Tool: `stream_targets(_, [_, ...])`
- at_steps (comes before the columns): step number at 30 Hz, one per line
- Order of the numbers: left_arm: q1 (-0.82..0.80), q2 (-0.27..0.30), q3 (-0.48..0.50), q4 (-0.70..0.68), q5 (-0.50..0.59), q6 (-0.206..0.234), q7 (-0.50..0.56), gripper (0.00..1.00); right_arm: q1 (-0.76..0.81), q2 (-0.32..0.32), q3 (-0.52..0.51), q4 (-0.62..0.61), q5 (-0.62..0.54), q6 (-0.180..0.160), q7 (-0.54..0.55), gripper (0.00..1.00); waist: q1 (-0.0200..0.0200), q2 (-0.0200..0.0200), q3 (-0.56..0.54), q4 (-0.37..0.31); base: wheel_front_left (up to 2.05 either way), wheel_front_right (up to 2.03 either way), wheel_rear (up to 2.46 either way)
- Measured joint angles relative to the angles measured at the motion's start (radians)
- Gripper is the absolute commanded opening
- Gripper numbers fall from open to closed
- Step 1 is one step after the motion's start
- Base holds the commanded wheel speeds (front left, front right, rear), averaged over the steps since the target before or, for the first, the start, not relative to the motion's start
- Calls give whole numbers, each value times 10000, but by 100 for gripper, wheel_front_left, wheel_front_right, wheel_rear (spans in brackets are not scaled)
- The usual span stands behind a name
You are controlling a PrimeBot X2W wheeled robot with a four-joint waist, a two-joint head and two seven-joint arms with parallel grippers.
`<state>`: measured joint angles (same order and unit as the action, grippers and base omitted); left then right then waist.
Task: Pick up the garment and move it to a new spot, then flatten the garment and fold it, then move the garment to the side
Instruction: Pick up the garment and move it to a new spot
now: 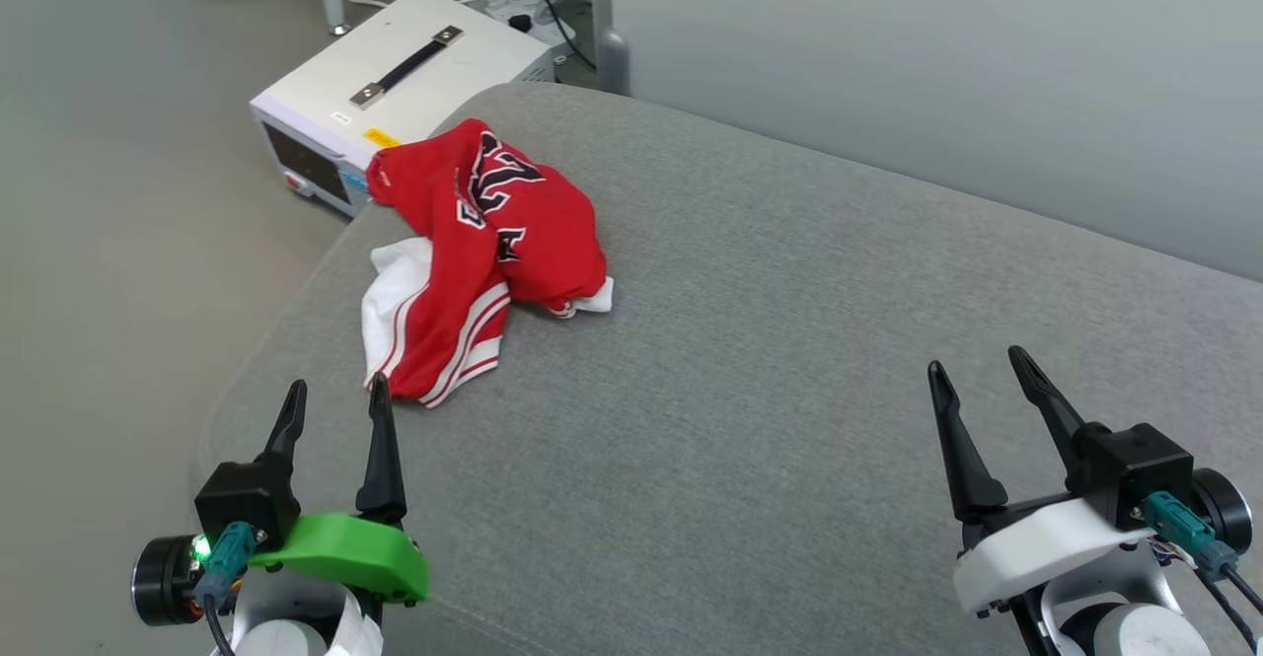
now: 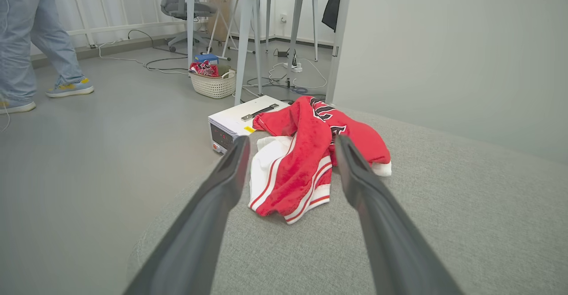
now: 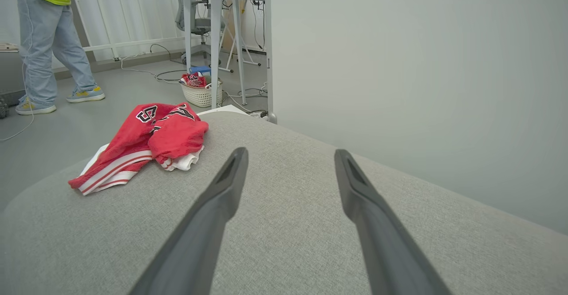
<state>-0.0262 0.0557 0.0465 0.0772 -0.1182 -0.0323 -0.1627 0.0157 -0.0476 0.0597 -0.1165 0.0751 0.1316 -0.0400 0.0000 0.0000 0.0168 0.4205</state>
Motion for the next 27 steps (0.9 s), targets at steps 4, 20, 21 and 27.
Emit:
stream_targets(4, [-1, 0, 17, 82, -52, -4, -92, 100, -8, 2, 27, -59, 71, 0, -77, 100, 0, 0, -8, 331, 0, 0, 0])
stream_targets(20, [-480, 38, 198, 959, -293, -334, -408, 100, -275, 4, 240, -564, 61, 0, -125, 100, 0, 0, 86, 1111, 0, 0, 0])
stream_targets(21, [-605, 58, 217, 1074, -374, -355, -439, 100, -314, -4, 282, -629, 46, 0, -82, 100, 0, 0, 133, 1108, 0, 0, 0])
stream_targets(27, [-1775, 493, 159, 1804, -811, -625, -481, 100, -799, -318, 370, -1197, -35, 0, 274, 100, 0, -1, 571, 943, 0, 0, 0])
